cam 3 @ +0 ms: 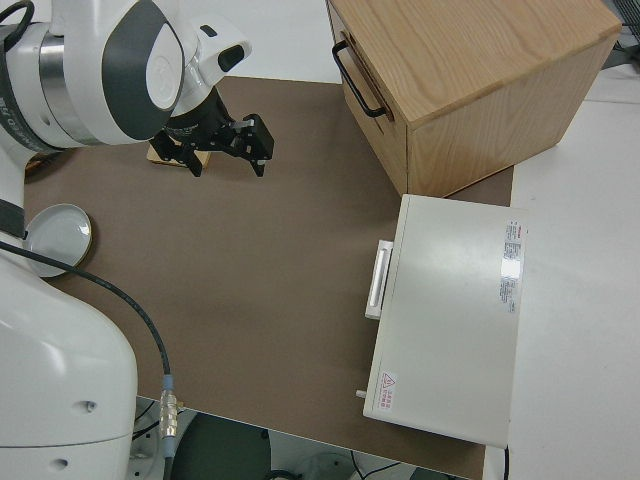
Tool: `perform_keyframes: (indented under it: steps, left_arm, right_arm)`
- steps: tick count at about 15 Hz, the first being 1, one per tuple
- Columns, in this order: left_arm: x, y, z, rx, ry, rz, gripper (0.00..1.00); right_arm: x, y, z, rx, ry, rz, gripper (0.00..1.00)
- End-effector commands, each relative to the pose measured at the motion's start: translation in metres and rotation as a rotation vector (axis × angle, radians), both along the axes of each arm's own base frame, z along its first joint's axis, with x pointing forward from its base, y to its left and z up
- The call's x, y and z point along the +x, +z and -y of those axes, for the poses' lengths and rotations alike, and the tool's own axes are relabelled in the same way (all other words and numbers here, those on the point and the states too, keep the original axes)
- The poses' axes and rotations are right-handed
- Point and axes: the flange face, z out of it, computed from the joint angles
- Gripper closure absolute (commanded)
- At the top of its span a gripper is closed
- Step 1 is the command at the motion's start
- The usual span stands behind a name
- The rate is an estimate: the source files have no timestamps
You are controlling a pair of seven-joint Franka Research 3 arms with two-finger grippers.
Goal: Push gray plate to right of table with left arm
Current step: 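Lower the left gripper against the near edge of the gray plate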
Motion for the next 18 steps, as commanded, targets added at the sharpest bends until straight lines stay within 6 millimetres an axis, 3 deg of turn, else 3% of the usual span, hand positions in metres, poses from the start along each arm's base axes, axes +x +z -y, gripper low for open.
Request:
perform_keyframes:
  steps: [1, 4, 8, 11, 13, 18]
  left_arm:
    - [-0.003, -0.017, 0.002, -0.005, 0.014, 0.012, 0.01]
    - [-0.003, -0.02, 0.002, -0.005, 0.014, 0.008, 0.07]
    - [-0.004, -0.024, 0.008, -0.004, 0.011, -0.002, 0.55]
    - [-0.004, -0.026, 0.019, -0.006, 0.05, 0.003, 0.78]
    - [-0.004, -0.026, 0.02, -0.006, 0.051, 0.005, 0.98]
    - [-0.003, -0.025, 0.021, -0.006, 0.05, 0.006, 1.0]
  right_arm:
    - [-0.003, 0.003, 0.003, 0.008, -0.005, -0.006, 0.017]
    - [-0.004, 0.003, 0.002, 0.007, -0.002, -0.006, 0.017]
    - [-0.004, 0.003, 0.002, 0.007, -0.002, -0.004, 0.017]
    - [-0.004, 0.003, 0.002, 0.007, -0.002, -0.006, 0.017]
    - [-0.004, 0.003, 0.002, 0.007, -0.002, -0.004, 0.017]
    - [-0.004, 0.003, 0.002, 0.007, -0.002, -0.006, 0.017]
